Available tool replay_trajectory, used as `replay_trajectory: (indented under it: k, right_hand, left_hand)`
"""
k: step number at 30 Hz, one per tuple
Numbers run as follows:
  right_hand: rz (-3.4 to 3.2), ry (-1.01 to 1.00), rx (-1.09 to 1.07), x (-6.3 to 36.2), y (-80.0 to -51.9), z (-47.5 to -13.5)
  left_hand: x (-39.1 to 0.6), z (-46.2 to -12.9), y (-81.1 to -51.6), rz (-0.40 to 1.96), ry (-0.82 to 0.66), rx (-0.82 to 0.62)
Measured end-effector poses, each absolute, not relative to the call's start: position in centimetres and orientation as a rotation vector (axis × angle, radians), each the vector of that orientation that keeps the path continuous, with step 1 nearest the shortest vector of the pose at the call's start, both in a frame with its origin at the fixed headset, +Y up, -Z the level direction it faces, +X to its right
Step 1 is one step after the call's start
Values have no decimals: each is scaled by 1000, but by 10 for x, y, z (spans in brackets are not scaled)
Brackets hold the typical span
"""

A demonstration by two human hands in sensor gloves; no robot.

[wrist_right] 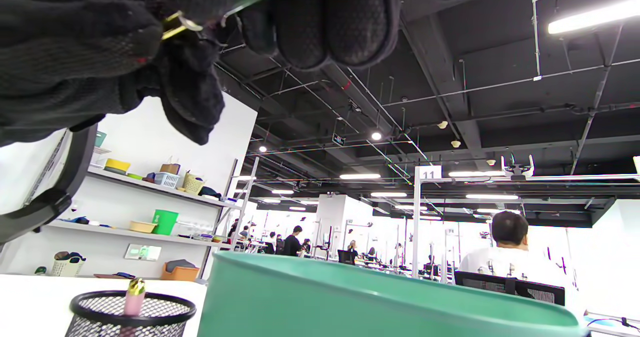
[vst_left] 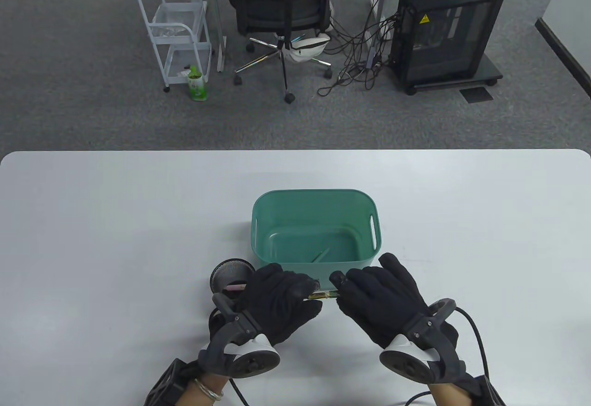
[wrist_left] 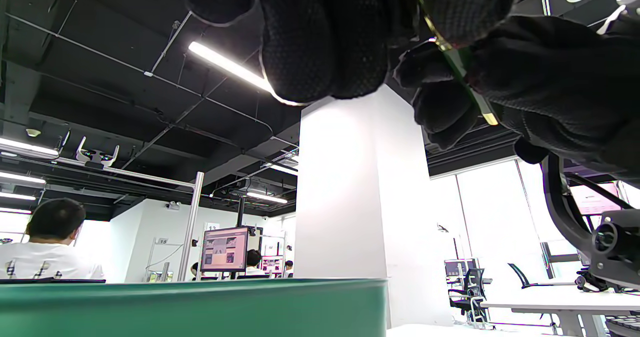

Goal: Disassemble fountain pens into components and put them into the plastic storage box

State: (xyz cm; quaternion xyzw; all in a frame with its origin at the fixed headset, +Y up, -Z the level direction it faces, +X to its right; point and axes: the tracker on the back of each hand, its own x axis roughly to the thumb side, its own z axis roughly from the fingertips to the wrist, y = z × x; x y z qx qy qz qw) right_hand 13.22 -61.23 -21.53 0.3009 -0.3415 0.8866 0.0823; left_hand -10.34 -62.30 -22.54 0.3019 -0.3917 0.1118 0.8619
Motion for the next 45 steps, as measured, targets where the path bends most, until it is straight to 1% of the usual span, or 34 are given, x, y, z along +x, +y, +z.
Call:
replay_trajectory:
  k: [31, 45]
  right_hand:
    - [2639, -1016, 917, 130, -613, -213]
    - [2646, -1004, 924, 127, -614, -214]
  left_hand:
    - [-107, -227, -622, 294, -835, 628]
    - [-106, -222, -621, 244, -817, 641]
